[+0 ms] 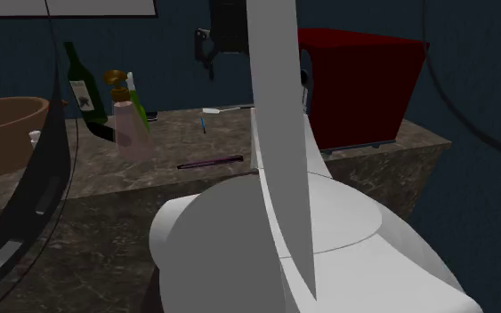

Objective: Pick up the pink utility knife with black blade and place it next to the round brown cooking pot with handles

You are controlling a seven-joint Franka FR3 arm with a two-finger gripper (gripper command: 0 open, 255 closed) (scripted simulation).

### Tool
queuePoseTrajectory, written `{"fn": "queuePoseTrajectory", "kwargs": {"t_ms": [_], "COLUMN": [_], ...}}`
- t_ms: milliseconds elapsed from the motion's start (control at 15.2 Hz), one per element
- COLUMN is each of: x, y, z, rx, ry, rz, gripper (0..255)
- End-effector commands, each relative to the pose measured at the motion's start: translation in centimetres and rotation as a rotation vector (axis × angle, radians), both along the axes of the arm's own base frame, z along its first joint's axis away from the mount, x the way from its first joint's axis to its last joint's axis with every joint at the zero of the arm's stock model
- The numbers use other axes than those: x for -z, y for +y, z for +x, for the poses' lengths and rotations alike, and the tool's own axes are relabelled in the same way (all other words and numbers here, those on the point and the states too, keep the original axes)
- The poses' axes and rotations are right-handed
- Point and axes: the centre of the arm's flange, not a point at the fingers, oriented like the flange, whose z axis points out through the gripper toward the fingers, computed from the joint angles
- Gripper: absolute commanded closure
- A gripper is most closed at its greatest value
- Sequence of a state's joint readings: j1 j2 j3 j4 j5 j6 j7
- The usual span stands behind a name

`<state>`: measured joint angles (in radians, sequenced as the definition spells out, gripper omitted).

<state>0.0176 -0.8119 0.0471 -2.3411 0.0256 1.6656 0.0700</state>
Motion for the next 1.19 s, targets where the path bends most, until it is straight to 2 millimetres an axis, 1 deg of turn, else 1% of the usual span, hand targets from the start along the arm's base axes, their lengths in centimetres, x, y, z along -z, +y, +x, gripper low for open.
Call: {"fn": "queuePoseTrajectory", "kwargs": {"t_ms": [0,264,528,792,1122], "x": [0.0,4.7,9.3,14.1,20.2], "y": [0.0,1.0,1.6,1.7,1.2], "z": [0.0,2.5,5.1,7.6,10.4], "rx": [0.000,0.274,0.548,0.822,1.164], "ry": [0.000,0.033,0.066,0.100,0.141], "rz": [0.000,0.048,0.096,0.144,0.205], "gripper": [0,0,0,0,0]}}
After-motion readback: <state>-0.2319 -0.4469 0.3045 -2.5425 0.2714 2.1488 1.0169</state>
